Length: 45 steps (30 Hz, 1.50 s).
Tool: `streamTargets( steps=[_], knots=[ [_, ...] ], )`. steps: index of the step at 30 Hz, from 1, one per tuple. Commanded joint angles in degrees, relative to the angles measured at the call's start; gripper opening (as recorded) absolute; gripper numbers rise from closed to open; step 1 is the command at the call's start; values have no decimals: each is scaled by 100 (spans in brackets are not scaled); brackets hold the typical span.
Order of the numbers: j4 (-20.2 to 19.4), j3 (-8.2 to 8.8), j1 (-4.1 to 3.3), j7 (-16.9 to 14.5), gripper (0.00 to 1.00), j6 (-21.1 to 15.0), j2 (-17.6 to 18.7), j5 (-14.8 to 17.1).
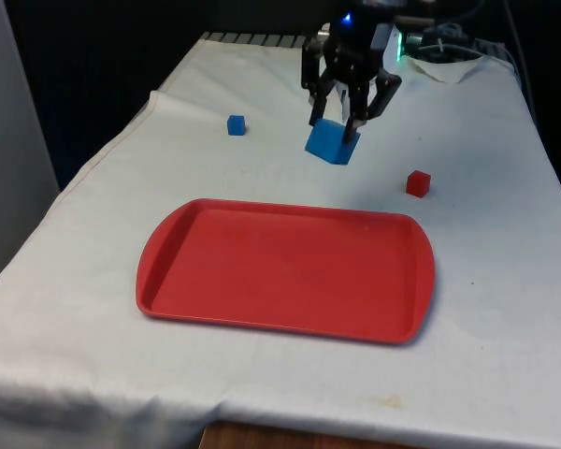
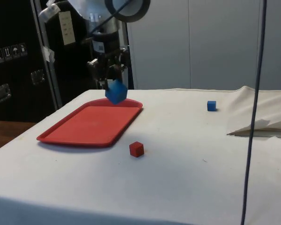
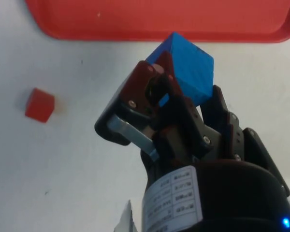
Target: Pick up the largest block and place it onto the tray.
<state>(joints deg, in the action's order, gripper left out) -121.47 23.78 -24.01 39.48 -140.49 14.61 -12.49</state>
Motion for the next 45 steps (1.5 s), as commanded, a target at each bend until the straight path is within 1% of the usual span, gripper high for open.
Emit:
streamTargets(
  steps=[1, 3, 5, 6, 8, 9, 10, 15, 17, 18, 19, 20, 21, 22, 25, 26, 27, 28, 31, 32, 33, 40, 41, 42, 45],
  knots=[
    [120, -34, 46, -103, 0, 57, 80, 126],
    [315, -23, 69, -132, 0, 74, 229, 155],
    [378, -23, 74, -149, 0, 80, 281, 166],
    [516, -6, 97, -189, 0, 86, 390, 206],
    [647, 17, 109, -229, 0, 92, 498, 241],
    [596, 69, 57, -143, 0, 34, 476, 138],
    [710, 29, 115, -252, 0, 97, 550, 258],
    [1123, 63, 149, -395, 0, 132, 877, 407],
    [1243, 74, 155, -458, 0, 138, 968, 453],
    [1226, 132, 109, -390, 0, 92, 974, 378],
    [1346, 80, 166, -527, 0, 132, 1054, 487],
    [1392, 86, 166, -567, 0, 132, 1089, 504],
    [1392, 86, 166, -567, 0, 132, 1089, 504],
    [1473, 92, 172, -642, 0, 120, 1169, 527],
    [1587, 92, 189, -739, 0, 97, 1266, 533],
    [1536, 149, 132, -630, 0, 97, 1232, 458],
    [1621, 86, 195, -773, 0, 92, 1301, 539],
    [1690, 86, 206, -831, 0, 80, 1364, 539],
    [1770, 86, 212, -934, 0, 52, 1455, 550],
    [1776, 155, 155, -871, 0, 80, 1467, 481],
    [1822, 86, 218, -1003, 0, 29, 1518, 556],
    [1960, 74, 241, -1249, 0, -92, 1788, 607],
    [1948, 155, 172, -1203, 0, -74, 1793, 556],
    [2011, 74, 246, -1329, 0, -120, 1885, 636],
    [2097, 69, 258, -1438, 0, -160, 2040, 676]
  ],
)
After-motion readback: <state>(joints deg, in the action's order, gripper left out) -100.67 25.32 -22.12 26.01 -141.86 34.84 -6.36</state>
